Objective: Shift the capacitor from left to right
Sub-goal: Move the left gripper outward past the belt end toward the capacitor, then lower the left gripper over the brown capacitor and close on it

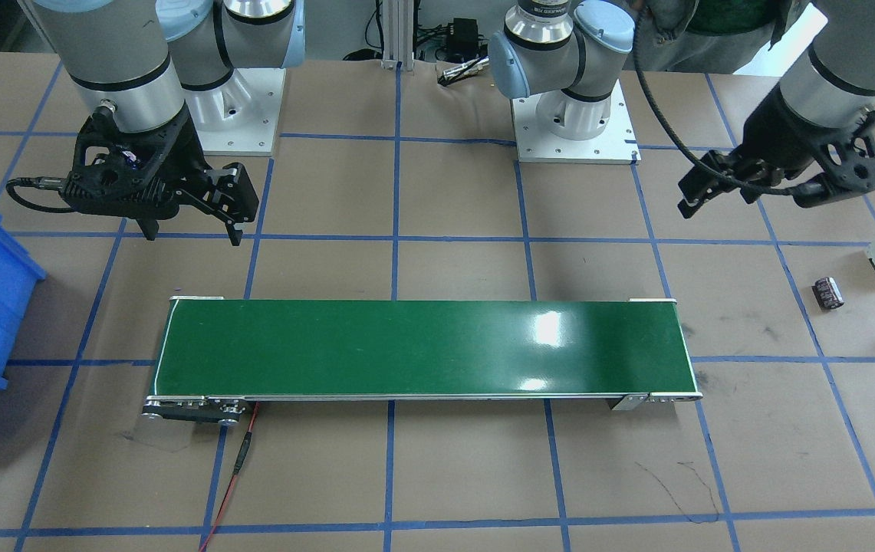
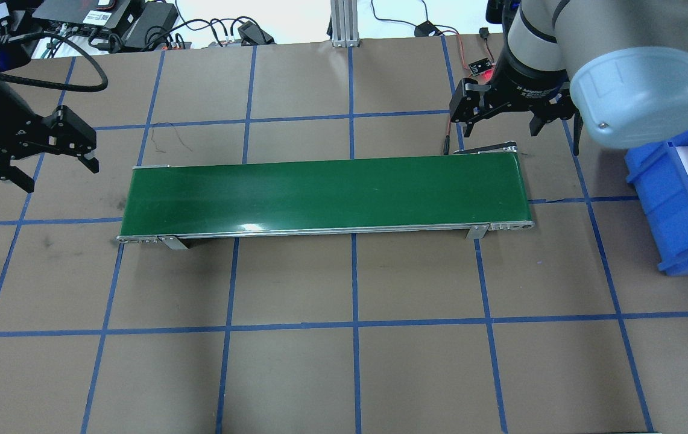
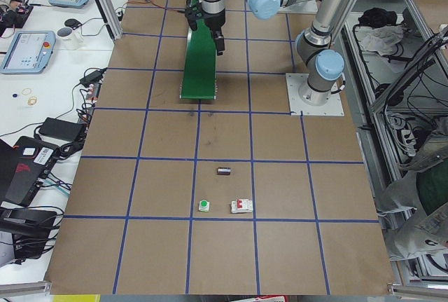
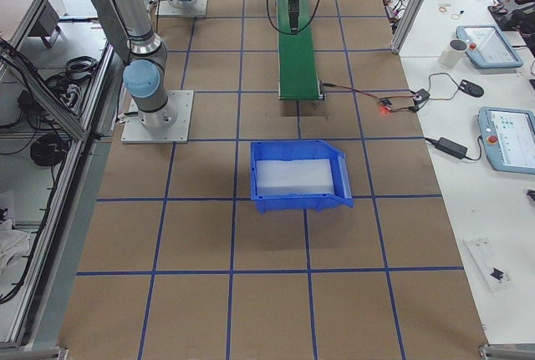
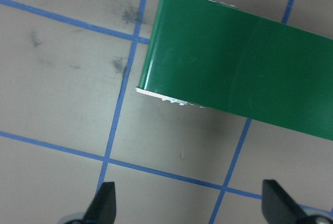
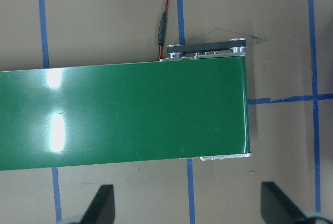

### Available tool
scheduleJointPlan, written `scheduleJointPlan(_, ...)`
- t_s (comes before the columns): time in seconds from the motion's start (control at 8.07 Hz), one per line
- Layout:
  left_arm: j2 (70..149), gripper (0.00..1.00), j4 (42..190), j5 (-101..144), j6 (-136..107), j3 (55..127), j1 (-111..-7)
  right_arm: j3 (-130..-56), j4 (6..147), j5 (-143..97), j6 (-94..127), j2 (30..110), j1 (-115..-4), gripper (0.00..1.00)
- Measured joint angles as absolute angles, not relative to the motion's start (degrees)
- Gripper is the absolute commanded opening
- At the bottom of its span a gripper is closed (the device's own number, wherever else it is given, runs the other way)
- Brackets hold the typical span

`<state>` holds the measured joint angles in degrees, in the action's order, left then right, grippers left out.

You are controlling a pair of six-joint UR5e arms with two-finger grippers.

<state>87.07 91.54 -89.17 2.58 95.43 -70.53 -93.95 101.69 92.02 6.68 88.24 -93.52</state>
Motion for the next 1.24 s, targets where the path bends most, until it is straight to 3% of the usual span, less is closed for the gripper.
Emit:
scheduleJointPlan(0.5, 94.44, 1.0, 85.65, -88.9, 13.5, 96.62, -59.03, -93.95, 101.69, 92.02, 6.68, 88.24, -93.52, 1.0)
scheduleJointPlan(1.24, 97.42, 1.0, 83.51, -89.46, 31.67, 99.98, -52.11, -93.95, 101.69, 92.02, 6.68, 88.24, -93.51, 1.0)
